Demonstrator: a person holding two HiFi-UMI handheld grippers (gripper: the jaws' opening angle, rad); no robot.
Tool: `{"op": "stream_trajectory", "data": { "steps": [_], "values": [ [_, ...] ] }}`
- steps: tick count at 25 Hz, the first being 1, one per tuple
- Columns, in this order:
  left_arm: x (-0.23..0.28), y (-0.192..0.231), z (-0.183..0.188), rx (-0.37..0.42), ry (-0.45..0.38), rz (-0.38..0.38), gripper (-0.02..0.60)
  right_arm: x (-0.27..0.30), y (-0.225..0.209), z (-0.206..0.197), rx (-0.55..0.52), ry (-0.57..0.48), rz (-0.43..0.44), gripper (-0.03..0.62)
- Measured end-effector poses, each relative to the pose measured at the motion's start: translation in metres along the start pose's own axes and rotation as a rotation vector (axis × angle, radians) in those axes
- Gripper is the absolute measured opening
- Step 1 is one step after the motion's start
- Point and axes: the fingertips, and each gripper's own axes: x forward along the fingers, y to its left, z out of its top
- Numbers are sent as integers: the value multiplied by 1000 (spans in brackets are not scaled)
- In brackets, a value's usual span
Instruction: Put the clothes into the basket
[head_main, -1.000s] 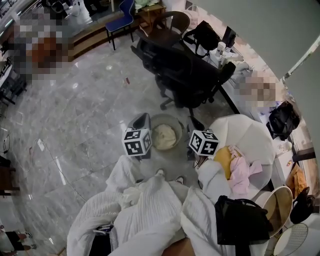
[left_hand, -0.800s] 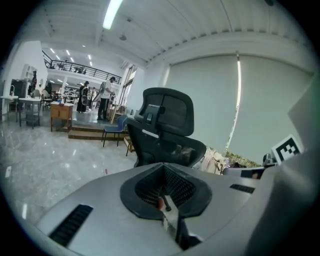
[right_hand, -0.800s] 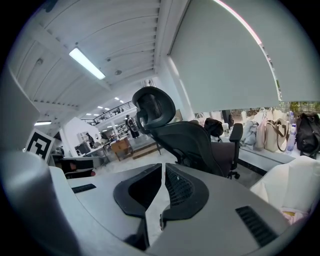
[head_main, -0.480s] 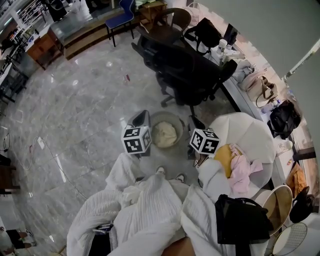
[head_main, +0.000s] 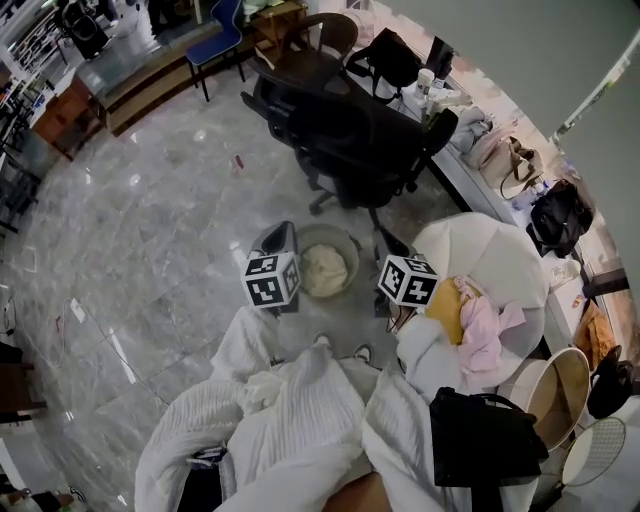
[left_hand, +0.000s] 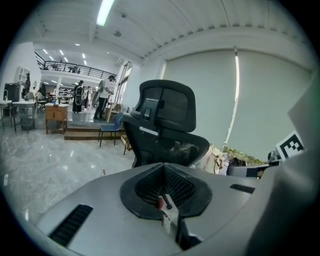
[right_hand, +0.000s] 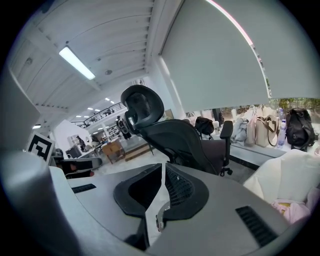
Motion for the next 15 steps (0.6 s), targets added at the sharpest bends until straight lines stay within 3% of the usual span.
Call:
{"op": "stream_trajectory", "data": {
  "steps": [7, 15],
  "values": [
    [41, -50, -6, 52, 24, -178, 3, -35, -50, -3, 41, -56, -173, 37],
    [80, -141, -18, 132, 88, -391, 3, -108, -120, -15, 153, -122, -412, 38]
  ]
}}
